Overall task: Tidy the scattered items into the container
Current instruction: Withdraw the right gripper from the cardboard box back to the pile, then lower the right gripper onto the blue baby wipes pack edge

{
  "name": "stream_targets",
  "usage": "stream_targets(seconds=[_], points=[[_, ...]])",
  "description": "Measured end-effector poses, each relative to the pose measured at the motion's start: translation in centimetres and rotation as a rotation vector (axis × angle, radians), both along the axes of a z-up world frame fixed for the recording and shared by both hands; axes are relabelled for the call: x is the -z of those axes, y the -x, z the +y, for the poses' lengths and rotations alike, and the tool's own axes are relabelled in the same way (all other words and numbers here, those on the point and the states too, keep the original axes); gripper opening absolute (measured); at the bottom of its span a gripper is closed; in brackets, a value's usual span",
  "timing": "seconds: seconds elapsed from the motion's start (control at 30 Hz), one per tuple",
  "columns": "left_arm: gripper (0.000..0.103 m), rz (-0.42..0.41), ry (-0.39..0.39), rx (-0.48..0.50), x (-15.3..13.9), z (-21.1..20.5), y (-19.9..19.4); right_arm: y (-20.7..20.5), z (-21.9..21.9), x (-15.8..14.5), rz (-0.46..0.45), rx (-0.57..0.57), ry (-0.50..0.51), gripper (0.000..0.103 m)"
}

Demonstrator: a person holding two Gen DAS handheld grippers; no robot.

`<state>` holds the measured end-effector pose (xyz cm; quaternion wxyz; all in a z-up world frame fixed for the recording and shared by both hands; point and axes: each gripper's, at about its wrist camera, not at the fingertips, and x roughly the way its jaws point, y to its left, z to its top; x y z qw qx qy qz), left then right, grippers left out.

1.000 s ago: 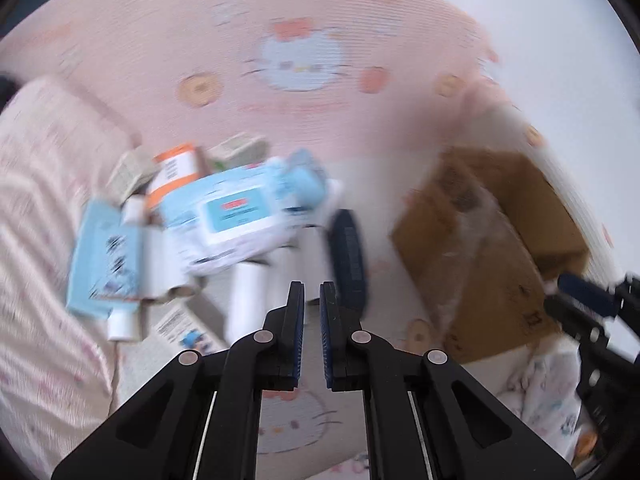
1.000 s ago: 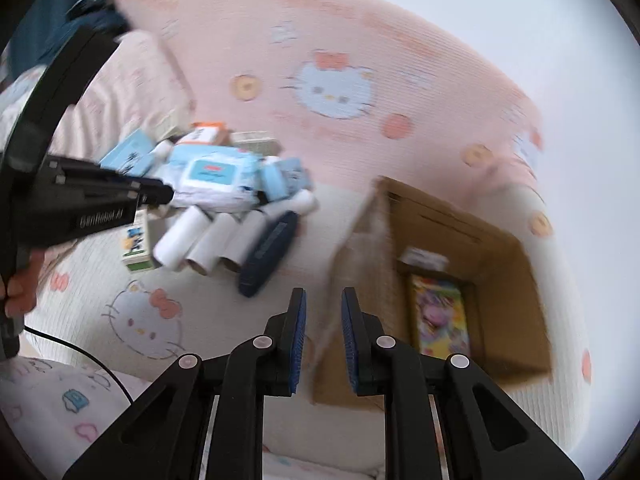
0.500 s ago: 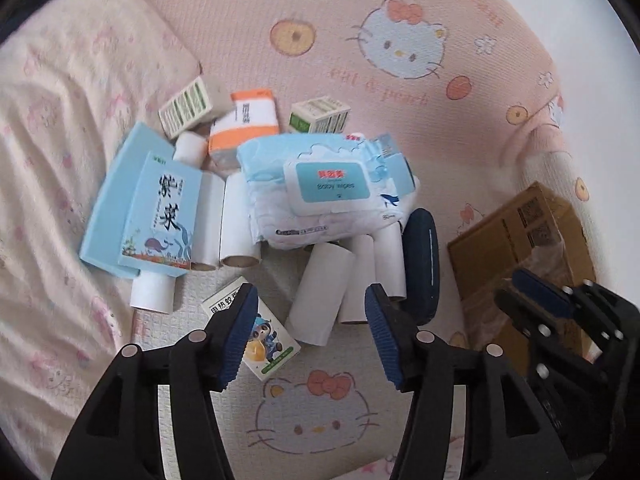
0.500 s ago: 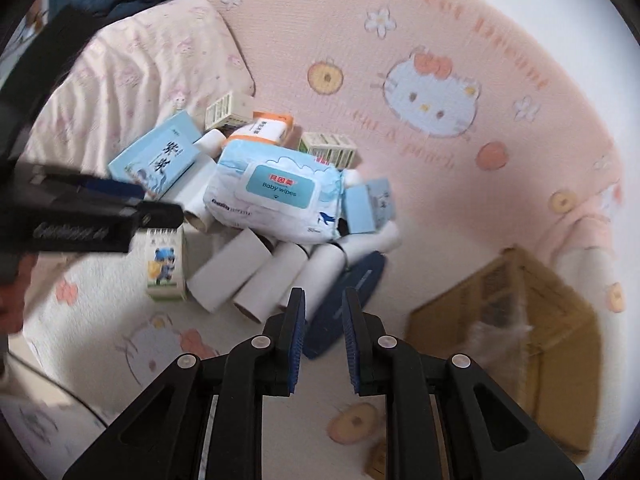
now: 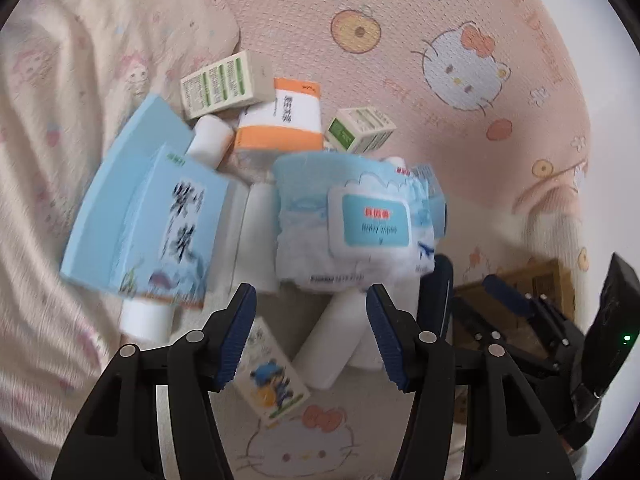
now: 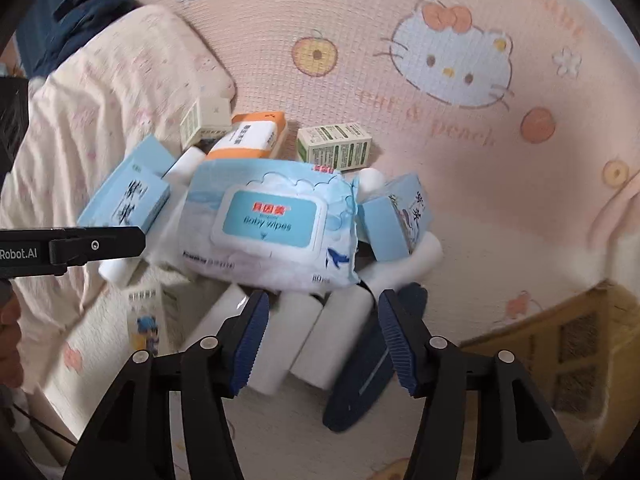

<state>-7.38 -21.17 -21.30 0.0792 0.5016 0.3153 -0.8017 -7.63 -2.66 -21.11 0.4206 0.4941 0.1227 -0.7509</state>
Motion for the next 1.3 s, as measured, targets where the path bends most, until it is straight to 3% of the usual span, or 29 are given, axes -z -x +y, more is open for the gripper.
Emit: stream_targets(seconds=[0.13, 0.3, 0.6, 0.87, 1.03, 1.3], points=[[0.064, -0.028, 0.062, 0.03, 0.9, -0.1, 2.4, 1.9, -1.0, 1.4, -0.065, 0.038, 0.002, 0.055], [0.064, -0.064, 0.066, 0.034, 2.3, -0.3, 3.9, 3.1, -2.4, 3.0, -0.126, 0.043, -0.011, 0.055], [0.064, -0.101, -0.03, 0.002, 5.3, -0.8, 5.3, 4.8, -4.2, 5.8, -0.247, 0.069, 0.011, 0.055], [0.058, -0.074, -0.005, 0.054, 5.1, 0.6, 6.2, 6.4, -4.9, 6.6, -0.333, 0.131, 0.099, 0.058], [0.055, -0.072, -0.005, 0.052, 4.7, 0.9, 6.1, 7.0, -4.5, 7.6, -0.446, 0.174, 0.151, 0.06], [0.053, -0.089, 0.034, 0.117, 3.1, 1.7, 5.0, 5.6, -3.2, 6.9, -0.495, 0.162, 0.168, 0.06]])
